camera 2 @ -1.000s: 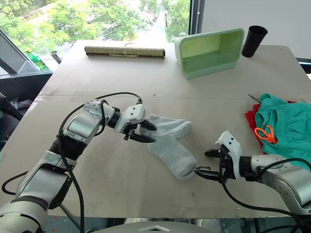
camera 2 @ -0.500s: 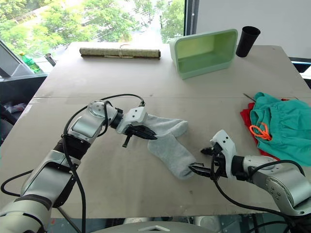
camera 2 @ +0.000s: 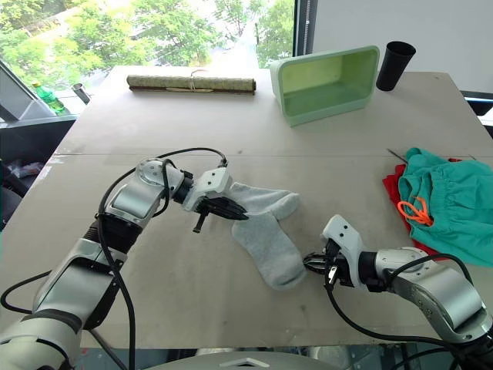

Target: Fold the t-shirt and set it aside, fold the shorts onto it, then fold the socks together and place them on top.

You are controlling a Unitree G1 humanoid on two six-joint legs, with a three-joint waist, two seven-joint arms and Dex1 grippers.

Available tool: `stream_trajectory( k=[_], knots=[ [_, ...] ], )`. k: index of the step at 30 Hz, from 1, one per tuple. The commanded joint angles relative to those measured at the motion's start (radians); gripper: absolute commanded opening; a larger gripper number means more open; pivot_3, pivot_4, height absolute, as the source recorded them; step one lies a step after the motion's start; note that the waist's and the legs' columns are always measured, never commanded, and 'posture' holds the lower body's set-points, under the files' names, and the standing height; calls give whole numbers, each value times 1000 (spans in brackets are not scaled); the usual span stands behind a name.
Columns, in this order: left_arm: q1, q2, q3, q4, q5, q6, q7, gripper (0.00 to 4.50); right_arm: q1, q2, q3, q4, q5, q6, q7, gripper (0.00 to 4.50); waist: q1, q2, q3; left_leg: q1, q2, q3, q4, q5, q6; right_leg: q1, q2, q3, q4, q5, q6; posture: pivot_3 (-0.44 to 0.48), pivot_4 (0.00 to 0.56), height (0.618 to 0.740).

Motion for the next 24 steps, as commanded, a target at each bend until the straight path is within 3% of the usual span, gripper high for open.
stream_trajectory(
  k=[1,2,6,15,23,24],
  knots=[
    [10,10,31,-37,-12,8,-1,0,13,1,-57,-15,27,-8,4,1774,1,0,0,0,0,0,0,0,0,0,0,0,0,0,0,0,150,740],
    [13,12,32,-41,-13,10,-1,0,18,2,-85,-23,60,-7,21,2270,1,0,0,0,0,0,0,0,0,0,0,0,0,0,0,0,150,740],
    [21,14,36,-51,-14,17,0,0,38,-27,-103,-52,99,-44,100,2270,4,0,0,0,0,0,1,-2,-3,0,0,0,0,0,0,0,150,740],
    [32,11,56,-87,-32,67,18,0,-4,-43,112,11,-150,-250,143,2270,6,0,0,-1,0,0,1,-2,-3,0,0,0,0,0,0,0,150,740],
    [69,40,89,-145,-45,126,41,0,-24,-25,166,25,-180,-261,173,2270,6,0,0,-1,0,0,2,0,0,0,0,0,0,0,0,0,150,740],
    [73,44,91,-152,-47,132,43,0,-24,-26,171,28,-188,-264,176,1779,6,0,0,-1,0,0,2,0,0,0,0,0,0,0,0,0,150,740]
  ],
)
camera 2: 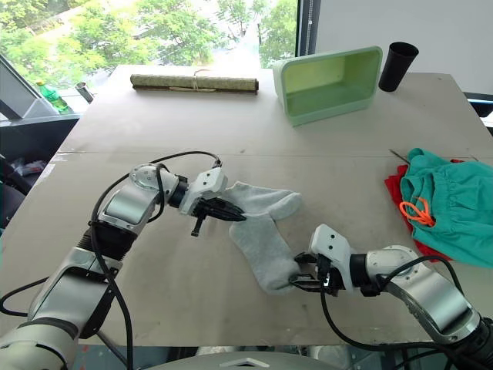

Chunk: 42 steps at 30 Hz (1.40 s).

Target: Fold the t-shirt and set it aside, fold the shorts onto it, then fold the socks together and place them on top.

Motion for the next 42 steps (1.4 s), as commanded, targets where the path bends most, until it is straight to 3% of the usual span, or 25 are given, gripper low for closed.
stream_trajectory(
  k=[1,2,5,11,18,23,28,42],
  knots=[
    [10,23,41,-62,-23,17,11,0,1,-6,23,-6,-17,-13,24,1661,0,0,0,0,0,0,0,0,0,0,0,0,0,0,0,0,150,740],
    [14,26,43,-71,-25,22,11,0,-1,-11,30,2,-35,-26,26,954,1,0,0,0,0,0,0,0,0,0,0,0,0,0,0,0,150,740],
    [27,36,49,-95,-31,39,15,0,-4,-29,36,22,-71,-59,46,21,0,0,0,0,0,0,0,0,-1,0,0,0,0,0,0,0,150,740],
    [64,73,103,-173,-73,107,40,0,-58,-50,-51,-2,-13,-28,81,21,3,0,0,0,0,0,0,-1,-1,0,0,0,0,0,0,0,150,740],
    [126,142,254,-312,-176,290,139,0,-285,-57,-117,51,54,71,118,21,-4,1,0,0,0,-1,0,-2,-4,0,0,0,0,0,0,0,150,740],
    [204,144,347,-419,-244,398,254,0,-533,-31,-1,285,-38,36,209,21,-9,3,2,0,0,0,1,-2,-3,0,0,0,0,0,0,0,150,740],
    [238,136,381,-458,-267,449,354,0,-673,39,75,476,-120,-32,267,21,-4,2,2,0,-1,0,1,0,0,1,0,-1,2,0,0,0,150,740],
    [336,195,389,-506,-291,464,411,0,-786,155,133,662,-269,-137,337,21,-9,3,2,1,-1,0,2,-2,-5,0,0,0,8,0,0,0,150,740]
  ],
)
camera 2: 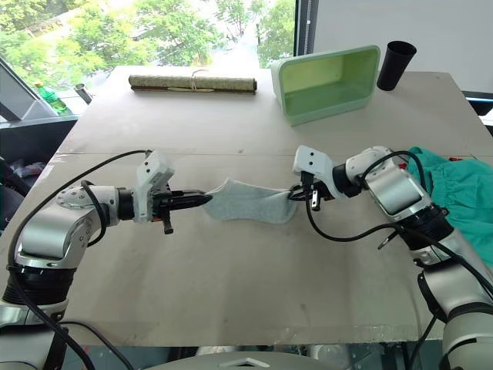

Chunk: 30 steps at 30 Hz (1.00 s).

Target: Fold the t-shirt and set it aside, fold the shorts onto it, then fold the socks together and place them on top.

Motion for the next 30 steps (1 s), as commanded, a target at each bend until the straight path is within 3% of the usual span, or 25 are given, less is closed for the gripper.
stream_trajectory(
  k=[1,10,26,27,28,30],
  knots=[
    [-7,16,23,-11,-6,-22,9,0,-36,13,-14,12,-22,-19,11,21,1,0,0,0,0,0,0,0,0,0,0,0,0,0,0,0,150,740],
    [-103,-39,-69,137,76,-107,46,0,-48,71,0,84,-95,-44,-3,21,-1,0,0,0,-1,0,0,0,0,0,0,0,1,0,0,0,150,740],
    [-109,-76,-120,221,128,-160,55,0,11,111,14,51,-210,-75,-59,21,-2,0,0,0,-1,1,0,1,-1,0,0,1,1,0,0,0,150,740],
    [-111,-80,-122,222,129,-160,57,0,13,111,11,41,-210,-70,-56,670,-1,0,0,0,-1,1,0,1,-1,0,0,1,2,0,0,0,150,740],
    [-113,-85,-123,224,132,-160,59,0,15,113,5,33,-212,-73,-61,918,-1,0,0,0,-1,1,0,1,-1,0,0,1,1,0,0,0,150,740],
    [-113,-91,-126,226,136,-162,61,0,14,112,-5,20,-215,-73,-68,1824,-2,0,0,0,-1,1,0,1,-1,0,0,1,1,0,0,0,150,740]
  ],
)
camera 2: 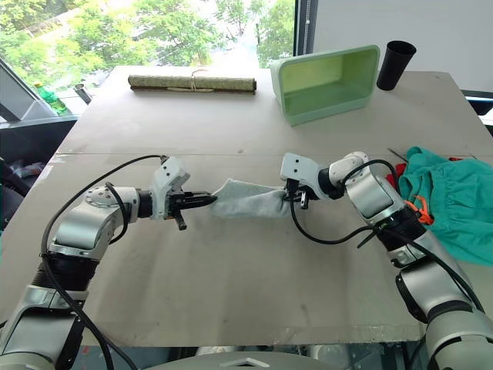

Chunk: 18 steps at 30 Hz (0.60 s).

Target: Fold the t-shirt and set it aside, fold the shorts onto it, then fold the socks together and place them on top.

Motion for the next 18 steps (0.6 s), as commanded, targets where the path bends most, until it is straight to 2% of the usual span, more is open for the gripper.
stream_trajectory(
  k=[1,2,3,4,5,6,11,15,18],
  knots=[
    [-12,-7,4,-1,7,-18,3,0,-1,-13,-21,-58,-3,-1,-2,2216,0,0,0,0,0,0,0,0,0,0,0,0,0,0,0,0,150,740],
    [-13,-7,3,0,7,-18,3,0,-4,-22,-26,-72,-6,2,0,2546,0,0,0,0,0,0,0,0,0,0,0,0,0,0,0,0,150,740],
    [-14,-8,3,1,7,-18,3,0,-8,-31,-34,-86,-5,8,1,3188,0,0,0,0,0,0,0,0,0,0,0,0,0,0,0,0,150,740],
    [-14,-7,3,2,6,-18,3,0,-16,-39,-49,-107,3,23,1,3523,0,0,0,0,0,0,0,0,0,0,0,0,0,0,0,0,150,740],
    [-13,-7,2,1,7,-19,2,0,-23,-46,-67,-130,17,43,3,4105,0,0,0,0,0,0,0,0,0,0,0,0,0,0,0,0,150,740],
    [-12,-6,2,1,7,-20,1,0,-30,-53,-82,-152,29,62,6,4392,0,0,0,0,0,0,0,0,0,0,0,0,0,0,0,0,150,740],
    [-10,-4,0,0,7,-22,-2,0,-48,-80,-133,-248,75,141,9,4457,1,0,0,0,0,0,0,0,0,0,0,0,0,0,0,0,150,740],
    [-10,-4,-2,-2,6,-24,-8,0,-26,-24,-174,-334,176,238,-5,4457,0,0,0,0,0,0,0,0,0,0,-1,0,0,0,0,0,150,740],
    [-12,-4,-5,2,7,-27,-10,0,35,1,-120,-342,154,215,-48,4457,1,0,0,0,0,-1,-1,0,0,0,-1,0,0,0,0,0,150,740]
  ],
)
